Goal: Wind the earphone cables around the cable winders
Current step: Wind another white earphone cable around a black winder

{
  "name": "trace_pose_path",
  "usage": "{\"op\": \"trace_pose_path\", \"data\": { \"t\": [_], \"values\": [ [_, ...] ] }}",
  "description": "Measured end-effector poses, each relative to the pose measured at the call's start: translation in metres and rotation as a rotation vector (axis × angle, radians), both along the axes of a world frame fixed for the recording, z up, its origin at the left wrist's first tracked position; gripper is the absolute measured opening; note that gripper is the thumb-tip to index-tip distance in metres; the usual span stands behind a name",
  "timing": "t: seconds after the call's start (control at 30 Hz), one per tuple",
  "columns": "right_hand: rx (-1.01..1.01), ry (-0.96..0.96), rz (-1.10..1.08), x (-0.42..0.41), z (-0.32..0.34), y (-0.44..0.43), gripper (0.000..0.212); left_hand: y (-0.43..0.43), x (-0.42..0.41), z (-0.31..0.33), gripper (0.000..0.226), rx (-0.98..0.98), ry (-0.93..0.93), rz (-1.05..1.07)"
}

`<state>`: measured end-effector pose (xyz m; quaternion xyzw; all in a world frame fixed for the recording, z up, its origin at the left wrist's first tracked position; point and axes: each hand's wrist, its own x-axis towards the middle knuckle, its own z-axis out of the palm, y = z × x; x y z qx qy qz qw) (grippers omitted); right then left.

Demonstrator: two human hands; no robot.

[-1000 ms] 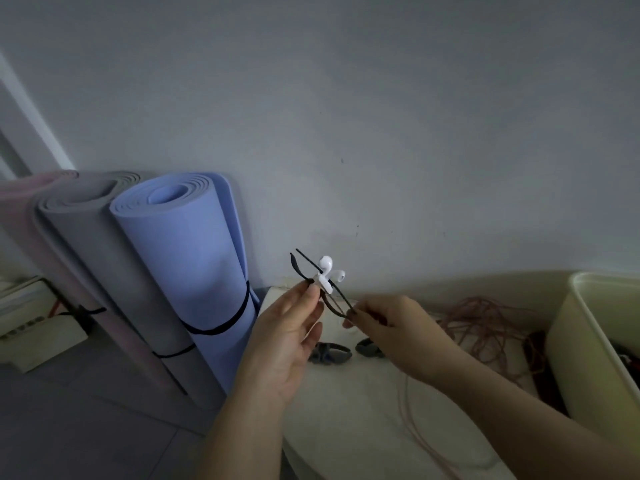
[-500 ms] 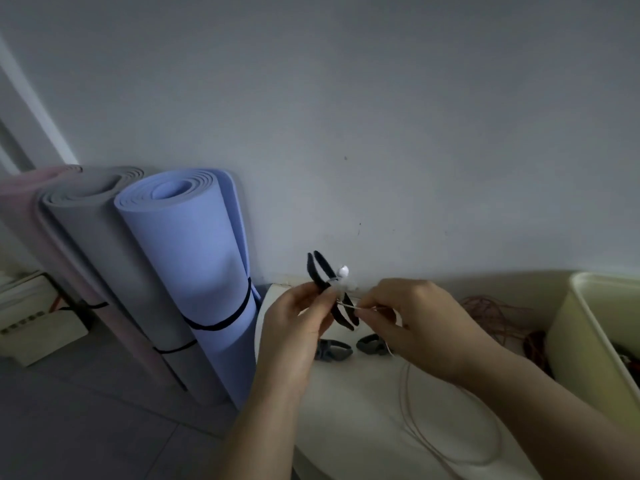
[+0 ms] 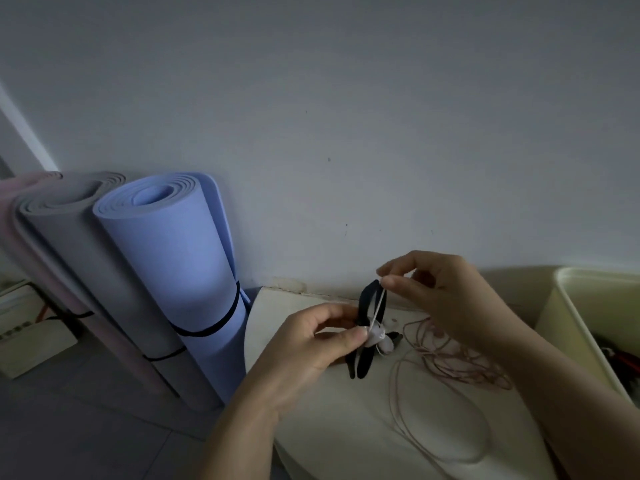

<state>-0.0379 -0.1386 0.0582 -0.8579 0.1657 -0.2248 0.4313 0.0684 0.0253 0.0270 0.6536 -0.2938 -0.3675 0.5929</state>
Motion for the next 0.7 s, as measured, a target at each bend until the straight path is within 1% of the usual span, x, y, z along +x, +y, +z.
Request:
{"op": "trace_pose_path", "data": {
  "t": [0.13,0.23,0.3,0.4,0.43,0.47,0.53,0.6,0.67,0.7],
  "values": [
    [0.016,0.020,0.027,0.000,-0.003,-0.002,0.017,0.002,-0.001,0.003,0.016,0.025,-0.015,-0.032],
    [0.131,-0.005,0.075,0.001,-0.005,-0.005,0.024,0.001,-0.001,0.004,0.011,-0.001,0.044,-0.082],
    [0.321,-0.023,0.133,0.003,-0.006,-0.011,0.029,0.002,-0.001,0.003,0.012,-0.039,0.100,-0.145],
    [0.763,-0.043,0.285,0.005,-0.015,-0.010,0.026,0.000,-0.003,0.002,0.021,-0.130,0.236,-0.183],
    [0.859,-0.031,0.334,0.007,-0.019,-0.007,0.030,0.000,-0.005,0.002,0.022,-0.167,0.290,-0.176],
    [0.913,-0.005,0.378,0.010,-0.025,-0.002,0.029,-0.001,-0.005,0.002,0.023,-0.205,0.334,-0.161],
    [0.893,0.039,0.392,0.018,-0.036,0.011,0.028,-0.003,-0.006,0.002,0.022,-0.265,0.368,-0.104],
    [0.824,0.032,0.230,0.028,-0.040,0.022,0.020,-0.003,-0.004,0.003,0.020,-0.313,0.390,-0.017],
    [0.679,0.020,0.064,0.034,-0.045,0.028,0.042,-0.003,-0.001,0.003,0.025,-0.354,0.421,0.084],
    [0.605,0.036,0.045,0.036,-0.048,0.030,0.044,-0.003,0.001,0.003,0.028,-0.368,0.427,0.127]
  ]
}}
